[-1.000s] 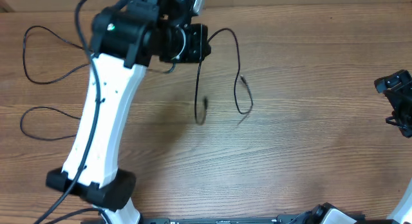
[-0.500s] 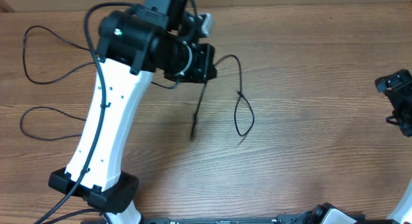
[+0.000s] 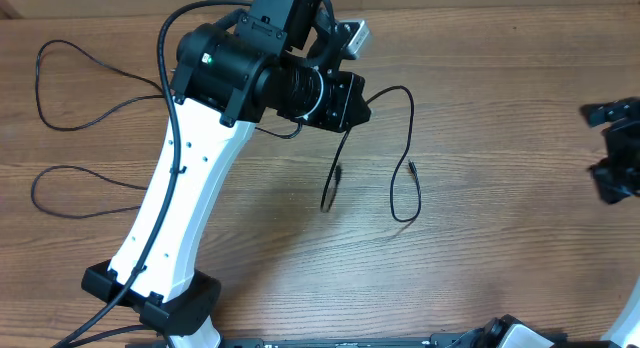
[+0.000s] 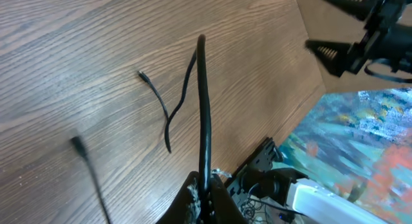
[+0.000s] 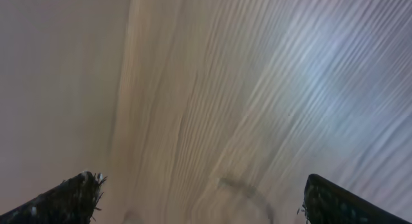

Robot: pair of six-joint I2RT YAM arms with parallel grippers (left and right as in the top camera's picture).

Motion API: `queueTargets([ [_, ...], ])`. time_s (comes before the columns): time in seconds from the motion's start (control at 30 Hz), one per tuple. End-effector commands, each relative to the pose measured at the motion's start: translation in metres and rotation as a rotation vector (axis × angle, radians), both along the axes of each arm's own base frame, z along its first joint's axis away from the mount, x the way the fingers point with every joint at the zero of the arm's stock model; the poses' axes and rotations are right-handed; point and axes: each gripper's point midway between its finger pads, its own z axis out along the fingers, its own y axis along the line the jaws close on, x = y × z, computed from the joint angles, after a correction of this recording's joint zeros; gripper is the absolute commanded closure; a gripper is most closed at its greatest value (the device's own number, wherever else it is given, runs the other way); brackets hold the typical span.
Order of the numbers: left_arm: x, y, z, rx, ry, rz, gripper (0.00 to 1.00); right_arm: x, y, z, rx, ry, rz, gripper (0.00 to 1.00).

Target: Untangle cables

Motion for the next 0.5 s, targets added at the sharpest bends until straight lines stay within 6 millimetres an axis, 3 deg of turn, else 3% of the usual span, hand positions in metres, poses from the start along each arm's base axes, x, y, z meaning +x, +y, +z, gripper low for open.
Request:
queueTargets([
  [0.0, -0.011, -0.012, 0.009, -0.040, 0.002, -0.042, 0.96, 0.011, 0.054, 0.028, 0.102, -0.185, 0.303, 0.00],
  [0.1, -0.017, -0.019, 0.014, -0.091, 0.070, -0.024, 0.96, 0.011, 0.097, 0.040, -0.020, -0.340, 0.661, 0.00],
  [0.23, -0.022, -0.032, 0.032, -0.201, 0.107, -0.060, 0.96, -0.002, 0.151, 0.030, -0.103, -0.364, 0.966, 0.00],
  [0.47, -0.019, -0.039, 0.042, -0.263, 0.194, 0.010, 0.96, -0.010, 0.207, 0.011, -0.198, -0.318, 1.199, 0.00],
])
